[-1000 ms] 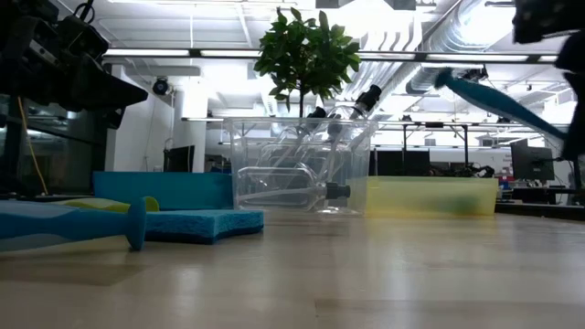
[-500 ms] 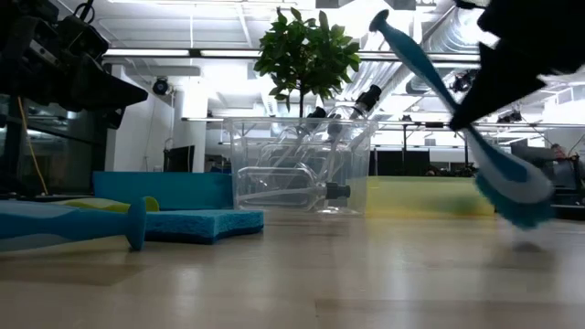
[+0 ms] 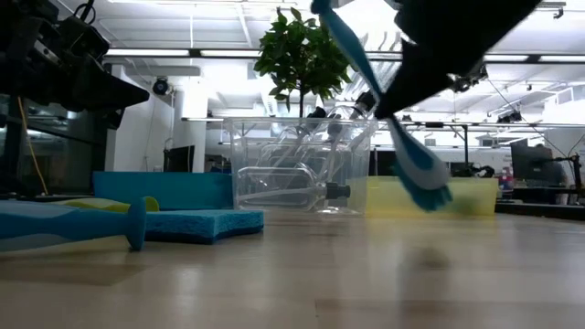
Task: Pick & Place Kitchen Sink Supplies
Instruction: Put the blue dish brush into the blue bin
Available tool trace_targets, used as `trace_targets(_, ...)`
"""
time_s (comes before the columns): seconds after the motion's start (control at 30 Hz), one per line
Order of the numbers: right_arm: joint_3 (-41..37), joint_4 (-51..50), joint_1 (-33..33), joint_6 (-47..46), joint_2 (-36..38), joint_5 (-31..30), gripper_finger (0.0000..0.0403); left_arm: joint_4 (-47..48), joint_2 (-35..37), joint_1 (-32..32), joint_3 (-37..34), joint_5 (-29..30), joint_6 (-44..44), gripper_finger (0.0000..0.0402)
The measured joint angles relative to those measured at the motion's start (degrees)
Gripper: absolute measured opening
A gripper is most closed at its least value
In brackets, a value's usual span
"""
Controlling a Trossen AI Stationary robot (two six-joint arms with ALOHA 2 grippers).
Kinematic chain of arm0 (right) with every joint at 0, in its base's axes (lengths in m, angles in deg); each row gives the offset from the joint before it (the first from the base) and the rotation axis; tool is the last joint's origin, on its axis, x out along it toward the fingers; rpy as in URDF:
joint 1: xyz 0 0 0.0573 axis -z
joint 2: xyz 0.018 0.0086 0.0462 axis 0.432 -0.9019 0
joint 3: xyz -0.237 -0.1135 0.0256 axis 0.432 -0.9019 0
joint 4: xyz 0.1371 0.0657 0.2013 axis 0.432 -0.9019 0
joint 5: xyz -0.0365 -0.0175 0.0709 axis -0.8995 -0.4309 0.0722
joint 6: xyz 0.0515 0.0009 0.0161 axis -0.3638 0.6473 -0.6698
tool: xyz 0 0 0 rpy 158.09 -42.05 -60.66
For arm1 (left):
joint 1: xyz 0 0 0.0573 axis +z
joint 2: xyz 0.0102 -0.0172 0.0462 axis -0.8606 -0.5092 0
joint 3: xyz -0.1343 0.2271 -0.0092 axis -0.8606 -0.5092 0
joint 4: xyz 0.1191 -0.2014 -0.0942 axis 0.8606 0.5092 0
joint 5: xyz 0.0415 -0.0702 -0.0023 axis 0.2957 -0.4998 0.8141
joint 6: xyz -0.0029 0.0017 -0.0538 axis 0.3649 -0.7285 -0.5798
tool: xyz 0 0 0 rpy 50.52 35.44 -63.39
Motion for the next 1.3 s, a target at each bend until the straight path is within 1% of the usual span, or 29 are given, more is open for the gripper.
trace_targets(0.23,0.0,12.2,2.9,14.3,1.5,0.0,0.0040,-0.2,0.0,0.0,0.0,0.5,0.0,0.0001)
trace_targets(0.43,0.0,19.1,3.8,25.0,3.9,0.4,0.0040,-0.4,0.0,0.0,0.0,0.1,0.0,0.0001)
trace_targets(0.57,0.0,22.6,4.2,29.1,4.6,-0.2,0.0040,-0.3,0.0,0.0,0.0,0.5,0.0,0.0001)
trace_targets(0.7,0.0,25.4,4.9,32.0,4.6,1.2,0.0040,-0.5,0.0,0.0,0.0,0.8,0.2,0.0001)
trace_targets(0.83,0.0,27.2,5.1,33.6,4.6,1.3,0.0040,-3.6,0.0,0.0,0.0,4.6,0.6,0.0004)
trace_targets(0.93,0.0,30.0,5.5,36.3,4.6,1.0,0.0040,-7.5,0.0,0.0,0.0,5.0,1.4,0.0031)
trace_targets(1.07,0.0,36.4,7.3,42.0,4.6,3.4,0.0040,-12.5,0.0,0.0,0.0,4.9,1.7,0.0104)
trace_targets(1.2,0.0,45.2,10.1,48.5,3.5,9.0,0.0040,-18.4,-0.3,0.0,0.0,3.0,1.7,0.0176)
trace_targets(1.3,0.0,51.0,12.2,53.1,1.8,13.9,0.0040,-22.5,-1.6,0.0,0.6,2.1,1.8,0.0211)
